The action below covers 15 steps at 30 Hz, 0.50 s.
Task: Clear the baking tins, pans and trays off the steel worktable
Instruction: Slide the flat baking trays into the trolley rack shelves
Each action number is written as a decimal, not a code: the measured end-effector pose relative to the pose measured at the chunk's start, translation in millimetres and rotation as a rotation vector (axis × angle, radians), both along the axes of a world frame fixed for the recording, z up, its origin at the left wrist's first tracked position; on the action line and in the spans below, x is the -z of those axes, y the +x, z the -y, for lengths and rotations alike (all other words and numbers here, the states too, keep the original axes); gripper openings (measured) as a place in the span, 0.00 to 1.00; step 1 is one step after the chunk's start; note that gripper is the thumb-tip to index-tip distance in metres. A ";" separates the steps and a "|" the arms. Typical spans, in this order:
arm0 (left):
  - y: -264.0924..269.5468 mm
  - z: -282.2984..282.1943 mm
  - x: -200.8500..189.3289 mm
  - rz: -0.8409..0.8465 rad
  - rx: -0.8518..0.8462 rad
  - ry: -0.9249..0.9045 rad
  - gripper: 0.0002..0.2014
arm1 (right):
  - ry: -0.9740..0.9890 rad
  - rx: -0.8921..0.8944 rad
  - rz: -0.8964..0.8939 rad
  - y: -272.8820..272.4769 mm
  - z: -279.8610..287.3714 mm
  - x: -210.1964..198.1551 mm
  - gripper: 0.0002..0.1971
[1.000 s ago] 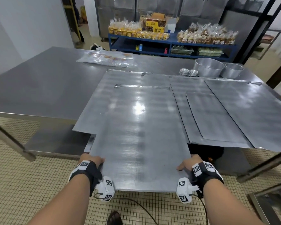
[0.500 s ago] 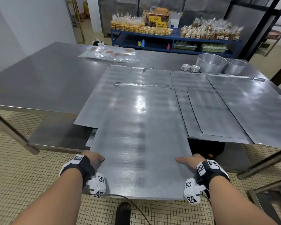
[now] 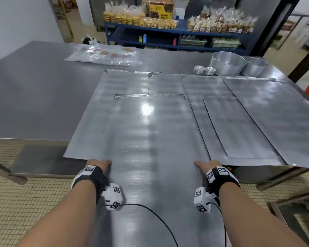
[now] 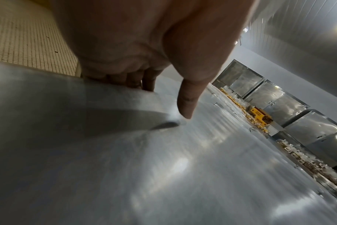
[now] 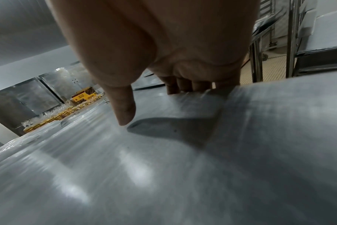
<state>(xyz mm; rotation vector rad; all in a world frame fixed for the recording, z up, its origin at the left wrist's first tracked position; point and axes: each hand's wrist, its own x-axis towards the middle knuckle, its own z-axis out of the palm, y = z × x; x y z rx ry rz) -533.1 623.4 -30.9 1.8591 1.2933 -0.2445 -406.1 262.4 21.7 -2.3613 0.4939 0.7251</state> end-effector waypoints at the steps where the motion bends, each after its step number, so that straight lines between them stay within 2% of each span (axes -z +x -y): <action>1: 6.7 -5.2 4.4 -0.015 -0.046 -0.015 0.31 | -0.010 0.007 0.002 3.4 -2.6 0.7 0.31; 7: 21.4 -9.7 1.4 0.008 -0.147 -0.060 0.29 | 0.002 0.033 0.006 5.2 -11.6 4.2 0.26; 15: 27.2 -15.8 -2.0 0.145 -0.259 -0.102 0.25 | 0.049 0.289 0.023 -2.9 -15.5 3.5 0.37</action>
